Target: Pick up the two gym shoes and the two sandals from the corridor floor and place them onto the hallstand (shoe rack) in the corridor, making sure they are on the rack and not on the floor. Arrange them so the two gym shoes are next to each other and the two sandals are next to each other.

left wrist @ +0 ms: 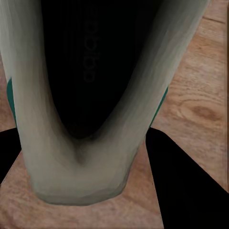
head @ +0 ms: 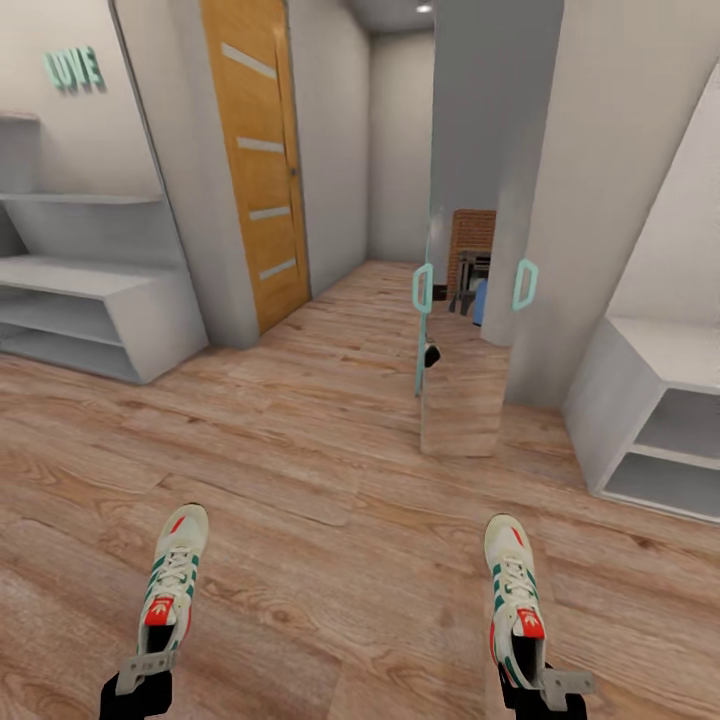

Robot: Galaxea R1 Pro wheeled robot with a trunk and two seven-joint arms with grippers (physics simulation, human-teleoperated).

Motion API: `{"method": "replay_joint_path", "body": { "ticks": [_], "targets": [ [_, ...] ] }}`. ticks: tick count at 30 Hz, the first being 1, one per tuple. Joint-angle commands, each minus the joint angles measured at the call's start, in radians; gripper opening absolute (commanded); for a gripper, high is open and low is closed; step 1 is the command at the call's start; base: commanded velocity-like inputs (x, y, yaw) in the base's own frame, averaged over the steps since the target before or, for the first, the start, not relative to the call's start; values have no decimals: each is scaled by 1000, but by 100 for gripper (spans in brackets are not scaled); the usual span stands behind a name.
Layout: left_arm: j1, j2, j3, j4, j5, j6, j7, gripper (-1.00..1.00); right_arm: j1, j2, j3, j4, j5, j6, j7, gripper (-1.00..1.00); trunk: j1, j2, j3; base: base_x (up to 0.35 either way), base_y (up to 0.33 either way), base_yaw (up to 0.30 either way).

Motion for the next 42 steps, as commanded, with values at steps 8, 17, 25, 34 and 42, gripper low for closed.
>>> {"method": "replay_joint_path", "body": {
  "ticks": [8, 17, 25, 34, 42],
  "targets": [
    [-1, -1, 8, 0, -10, -5, -10, -100, 0, 2, -1, 17, -1, -1, -1, -100, -14, 22, 33, 0, 0, 0],
    [-1, -2, 7, 2, -14, -5, -9, -100, 0, 3, 0, 19, -1, -1, -1, -100, -48, 85, 62, 0, 0, 82],
    [-1, -2, 7, 2, -15, -5, -11, -100, 0, 4, 0, 20, -1, -1, -2, -100, -52, 92, 65, 0, 0, 259],
    [-1, -2, 7, 2, -11, -5, -11, -100, 0, 5, 0, 21, 0, -2, -3, -100, -52, 92, 65, 20, 0, 278],
    [-1, -2, 7, 2, -4, -5, -11, -100, 0, 5, 0, 21, 0, -2, -3, -100, -52, 92, 65, 280, 0, 279]
  ]
}}
